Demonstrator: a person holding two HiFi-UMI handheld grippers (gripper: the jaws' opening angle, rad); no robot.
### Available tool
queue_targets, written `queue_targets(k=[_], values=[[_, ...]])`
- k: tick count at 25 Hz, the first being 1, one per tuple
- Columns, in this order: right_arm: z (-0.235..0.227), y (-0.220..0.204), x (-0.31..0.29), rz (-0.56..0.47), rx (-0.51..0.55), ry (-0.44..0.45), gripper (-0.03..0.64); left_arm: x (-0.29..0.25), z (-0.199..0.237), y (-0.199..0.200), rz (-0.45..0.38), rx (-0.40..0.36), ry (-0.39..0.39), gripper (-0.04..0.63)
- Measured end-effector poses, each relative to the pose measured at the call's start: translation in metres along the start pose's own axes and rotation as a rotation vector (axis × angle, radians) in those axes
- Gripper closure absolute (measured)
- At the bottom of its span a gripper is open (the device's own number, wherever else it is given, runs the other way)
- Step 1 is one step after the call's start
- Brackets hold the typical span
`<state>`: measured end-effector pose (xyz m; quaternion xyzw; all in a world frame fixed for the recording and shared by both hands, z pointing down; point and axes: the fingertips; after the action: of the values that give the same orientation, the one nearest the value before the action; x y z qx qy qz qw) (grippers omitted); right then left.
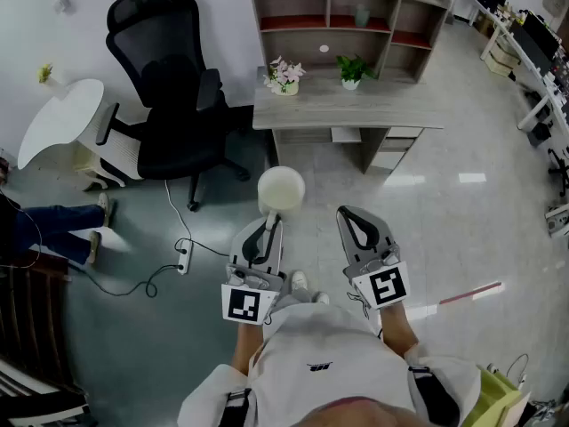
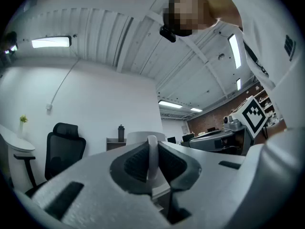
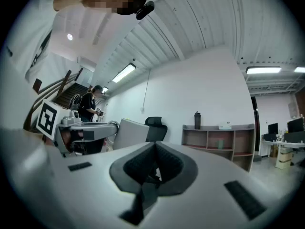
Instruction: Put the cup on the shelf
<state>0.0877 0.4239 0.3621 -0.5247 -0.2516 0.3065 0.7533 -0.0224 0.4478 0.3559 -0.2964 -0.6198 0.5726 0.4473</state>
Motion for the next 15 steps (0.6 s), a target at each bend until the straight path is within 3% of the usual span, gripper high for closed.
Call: queue_targets(k=[5,15], values=[[-0.009,-0.007,-0.019,-0.011,-0.041,-0.028,0.586,-0.012,0.018,-0.006,0.009,0.004,0.0,0.543],[-0.011,-0.022,-0.061,0.022,-0.024,-0.037,0.586,-0.041,0.052,-0.018,0.033,0.02,-0.026,0.543]])
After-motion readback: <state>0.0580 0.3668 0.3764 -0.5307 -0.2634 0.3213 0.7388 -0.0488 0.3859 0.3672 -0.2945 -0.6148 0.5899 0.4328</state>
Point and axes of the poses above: the fingertips, and each gripper's own axes: x backward along the fingers, z to its left, y out of its top, and after that the axes turned 10 degrees about x, right-handed
